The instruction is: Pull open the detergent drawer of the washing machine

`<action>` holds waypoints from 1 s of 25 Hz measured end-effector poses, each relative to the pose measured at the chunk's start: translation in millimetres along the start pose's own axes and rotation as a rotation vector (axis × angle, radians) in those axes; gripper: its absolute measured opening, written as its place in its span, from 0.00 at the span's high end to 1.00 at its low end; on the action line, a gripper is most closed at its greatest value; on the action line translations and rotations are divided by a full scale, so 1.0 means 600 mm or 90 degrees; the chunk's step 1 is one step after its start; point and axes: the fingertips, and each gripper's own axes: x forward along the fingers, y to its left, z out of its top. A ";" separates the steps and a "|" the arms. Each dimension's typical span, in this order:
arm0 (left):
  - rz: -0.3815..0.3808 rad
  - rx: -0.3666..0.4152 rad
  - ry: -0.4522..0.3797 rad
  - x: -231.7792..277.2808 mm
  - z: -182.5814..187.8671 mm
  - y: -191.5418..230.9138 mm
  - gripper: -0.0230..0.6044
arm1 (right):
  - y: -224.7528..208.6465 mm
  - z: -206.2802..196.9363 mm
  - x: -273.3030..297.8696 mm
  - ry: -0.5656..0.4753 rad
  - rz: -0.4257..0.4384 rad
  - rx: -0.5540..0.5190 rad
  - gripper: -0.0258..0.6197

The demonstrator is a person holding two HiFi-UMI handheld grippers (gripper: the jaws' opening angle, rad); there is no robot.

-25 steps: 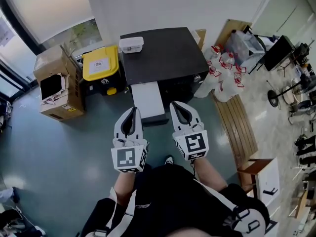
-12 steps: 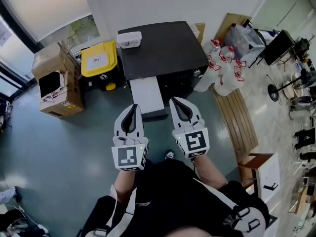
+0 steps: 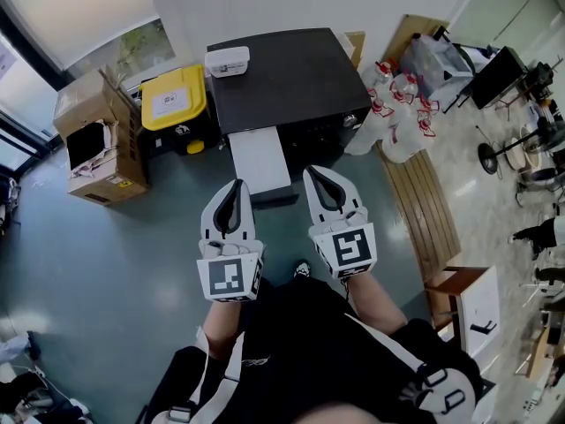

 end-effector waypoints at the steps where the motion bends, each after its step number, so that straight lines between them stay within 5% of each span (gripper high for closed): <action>1: 0.002 -0.001 0.001 -0.001 -0.001 0.001 0.93 | 0.000 0.000 0.000 0.001 0.000 -0.001 0.95; 25: -0.006 -0.033 0.001 -0.019 -0.003 -0.003 0.93 | -0.010 0.007 -0.021 -0.008 -0.012 -0.012 0.95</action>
